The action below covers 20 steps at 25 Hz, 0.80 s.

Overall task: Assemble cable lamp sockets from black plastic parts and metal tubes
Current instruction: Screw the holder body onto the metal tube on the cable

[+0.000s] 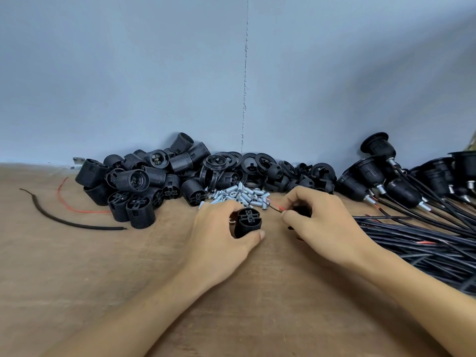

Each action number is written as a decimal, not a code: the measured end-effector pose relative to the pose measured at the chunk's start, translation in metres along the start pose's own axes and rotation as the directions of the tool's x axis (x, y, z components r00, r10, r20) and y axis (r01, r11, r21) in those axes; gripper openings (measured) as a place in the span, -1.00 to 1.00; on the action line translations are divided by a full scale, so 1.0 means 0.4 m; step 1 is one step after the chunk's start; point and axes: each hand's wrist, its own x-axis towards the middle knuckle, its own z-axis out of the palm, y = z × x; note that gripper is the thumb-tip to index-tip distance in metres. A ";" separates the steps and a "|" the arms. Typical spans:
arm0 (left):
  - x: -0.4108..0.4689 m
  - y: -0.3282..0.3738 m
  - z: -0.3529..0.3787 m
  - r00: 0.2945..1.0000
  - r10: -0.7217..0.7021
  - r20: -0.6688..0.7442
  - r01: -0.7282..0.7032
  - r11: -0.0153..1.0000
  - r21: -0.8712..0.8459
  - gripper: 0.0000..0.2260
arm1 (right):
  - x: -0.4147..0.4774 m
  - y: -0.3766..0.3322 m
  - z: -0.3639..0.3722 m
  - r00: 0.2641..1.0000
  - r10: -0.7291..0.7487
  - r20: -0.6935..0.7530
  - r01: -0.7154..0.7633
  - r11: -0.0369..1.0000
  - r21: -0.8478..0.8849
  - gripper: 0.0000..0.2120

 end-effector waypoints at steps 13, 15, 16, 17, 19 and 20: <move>0.003 -0.004 -0.004 0.991 0.136 0.011 -0.134 0.988 -0.079 -0.67 | -0.009 0.002 0.002 0.997 -0.051 0.053 0.045 0.992 0.118 -0.96; 0.004 -0.005 -0.004 0.990 0.141 0.012 -0.140 0.987 -0.076 -0.68 | -0.011 -0.001 0.003 0.997 -0.064 0.035 0.060 0.992 0.115 -0.95; 0.005 -0.005 -0.005 0.990 0.139 0.012 -0.138 0.987 -0.079 -0.69 | -0.011 -0.003 0.004 0.997 -0.078 0.011 0.077 0.990 0.115 -0.94; 0.006 -0.006 -0.005 0.991 0.132 0.011 -0.130 0.988 -0.088 -0.69 | -0.010 -0.005 0.004 0.996 -0.093 -0.015 0.094 0.989 0.118 -0.93; 0.006 -0.005 -0.006 0.993 0.117 0.010 -0.116 0.988 -0.106 -0.70 | -0.010 -0.009 0.002 0.993 -0.110 -0.044 0.115 0.984 0.134 -0.92; 0.005 -0.005 -0.006 0.993 0.116 0.007 -0.115 0.987 -0.110 -0.70 | -0.011 -0.011 0.003 0.992 -0.116 -0.045 0.121 0.983 0.141 -0.91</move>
